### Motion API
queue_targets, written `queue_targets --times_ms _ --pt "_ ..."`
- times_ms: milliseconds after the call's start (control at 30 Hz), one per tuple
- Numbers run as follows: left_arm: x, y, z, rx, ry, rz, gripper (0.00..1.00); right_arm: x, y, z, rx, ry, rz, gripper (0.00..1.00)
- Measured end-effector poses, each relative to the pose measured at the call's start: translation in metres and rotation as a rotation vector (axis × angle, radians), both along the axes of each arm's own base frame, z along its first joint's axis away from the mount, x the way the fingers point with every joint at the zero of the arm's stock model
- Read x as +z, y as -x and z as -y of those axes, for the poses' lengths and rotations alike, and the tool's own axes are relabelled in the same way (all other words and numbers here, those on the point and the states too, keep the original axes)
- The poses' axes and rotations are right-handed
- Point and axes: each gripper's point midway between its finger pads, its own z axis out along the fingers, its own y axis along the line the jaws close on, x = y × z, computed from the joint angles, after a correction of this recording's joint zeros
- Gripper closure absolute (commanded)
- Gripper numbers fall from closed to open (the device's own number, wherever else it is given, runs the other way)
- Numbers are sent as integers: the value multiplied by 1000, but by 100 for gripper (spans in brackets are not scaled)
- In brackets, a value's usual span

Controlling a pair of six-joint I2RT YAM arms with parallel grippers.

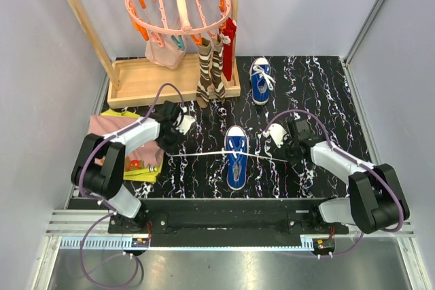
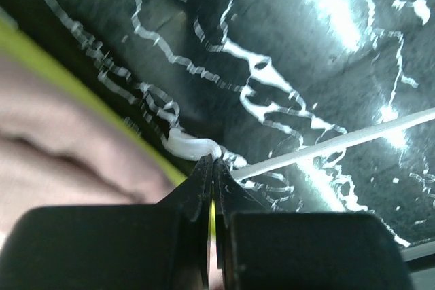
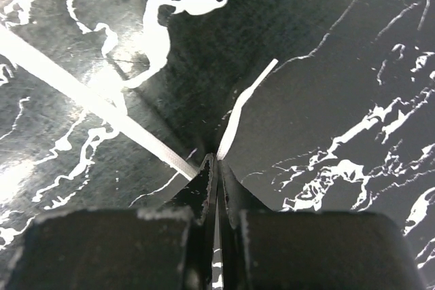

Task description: Tie the shoes

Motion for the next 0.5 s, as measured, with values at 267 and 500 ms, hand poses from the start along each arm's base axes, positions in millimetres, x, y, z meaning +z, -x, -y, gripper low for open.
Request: queue_targets --times_ms 267,500 --pt "-10 -10 9 -11 -7 -40 76 -1 -1 -6 11 -19 -46 73" --pt "-3 -11 19 -8 43 -58 50 13 -5 -9 -28 -34 -62 40"
